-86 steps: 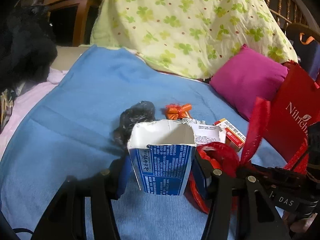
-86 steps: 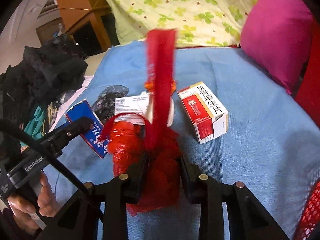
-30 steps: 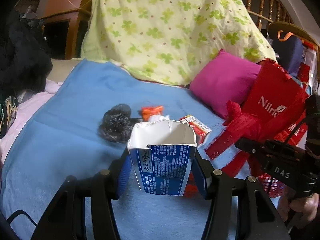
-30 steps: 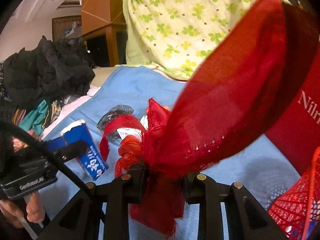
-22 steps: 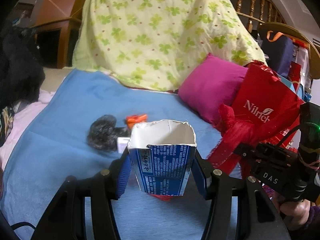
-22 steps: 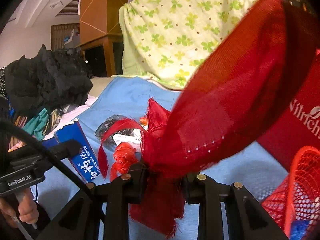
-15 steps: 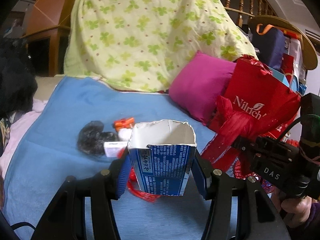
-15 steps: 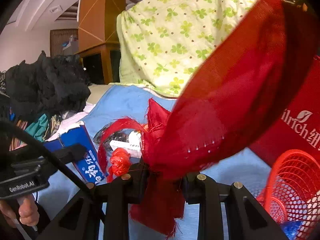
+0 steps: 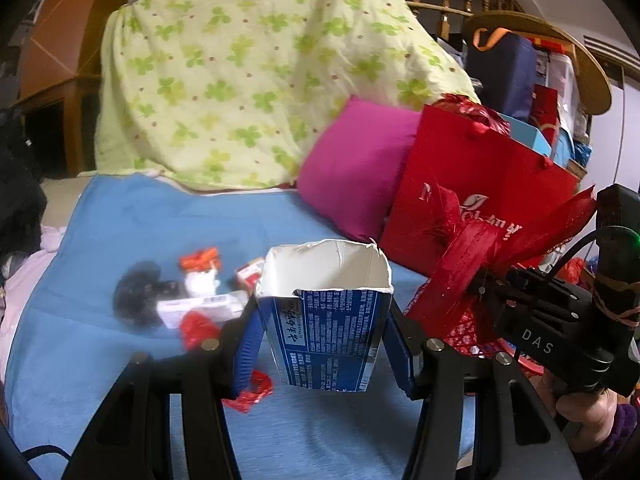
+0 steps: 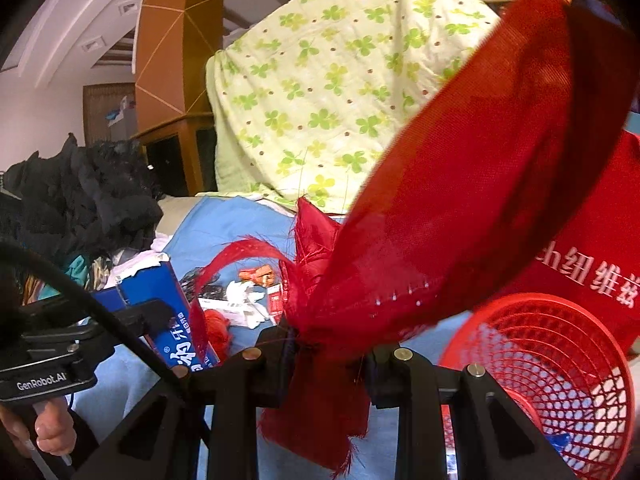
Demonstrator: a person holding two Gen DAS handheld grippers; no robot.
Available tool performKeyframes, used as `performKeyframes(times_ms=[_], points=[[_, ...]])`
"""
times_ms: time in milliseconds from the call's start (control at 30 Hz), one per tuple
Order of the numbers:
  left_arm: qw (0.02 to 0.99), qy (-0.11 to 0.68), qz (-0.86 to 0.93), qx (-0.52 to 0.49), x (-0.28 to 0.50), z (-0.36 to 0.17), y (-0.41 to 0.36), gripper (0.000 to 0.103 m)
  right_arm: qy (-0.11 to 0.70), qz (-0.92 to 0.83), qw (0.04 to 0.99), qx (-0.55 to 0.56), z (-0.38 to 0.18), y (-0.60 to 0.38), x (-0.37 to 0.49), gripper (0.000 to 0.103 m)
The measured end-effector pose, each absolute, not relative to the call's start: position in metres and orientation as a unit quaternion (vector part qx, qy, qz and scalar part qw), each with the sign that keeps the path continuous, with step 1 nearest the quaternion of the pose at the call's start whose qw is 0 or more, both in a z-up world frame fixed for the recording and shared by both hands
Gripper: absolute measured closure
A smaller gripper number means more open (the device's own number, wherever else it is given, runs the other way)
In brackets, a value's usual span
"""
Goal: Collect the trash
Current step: 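Lift and carry the carton and red bag toward the red mesh basket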
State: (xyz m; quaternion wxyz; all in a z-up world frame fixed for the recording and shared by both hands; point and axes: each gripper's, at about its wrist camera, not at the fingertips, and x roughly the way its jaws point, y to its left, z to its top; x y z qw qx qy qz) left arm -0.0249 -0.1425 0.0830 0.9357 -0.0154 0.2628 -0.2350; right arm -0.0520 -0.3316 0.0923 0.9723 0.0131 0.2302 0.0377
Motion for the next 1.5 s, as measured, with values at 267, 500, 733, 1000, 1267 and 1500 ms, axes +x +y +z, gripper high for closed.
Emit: performKeyframes(times_ms=[267, 500, 733, 1000, 1267, 1500], points=[[0.928, 0.263, -0.263, -0.004, -0.029, 0.093, -0.174, 0.045, 0.215, 0.016, 0.976, 0.036, 0.097, -0.361, -0.071, 0.073], [0.923, 0.256, -0.286, 0.013, -0.033, 0.103, -0.204, 0.045, 0.208, -0.004, 0.977, 0.054, 0.099, -0.385, -0.084, 0.073], [0.915, 0.25, -0.314, 0.035, -0.038, 0.111, -0.236, 0.045, 0.198, -0.026, 0.977, 0.075, 0.101, -0.409, -0.096, 0.073], [0.905, 0.251, -0.341, 0.043, -0.04, 0.116, -0.274, 0.045, 0.193, -0.052, 0.974, 0.105, 0.098, -0.448, -0.101, 0.073], [0.89, 0.266, -0.366, 0.051, -0.041, 0.107, -0.312, 0.045, 0.2, -0.081, 0.966, 0.145, 0.086, -0.484, -0.113, 0.073], [0.877, 0.286, -0.382, 0.059, -0.04, 0.092, -0.34, 0.043, 0.207, -0.096, 0.955, 0.191, 0.078, -0.499, -0.119, 0.071]])
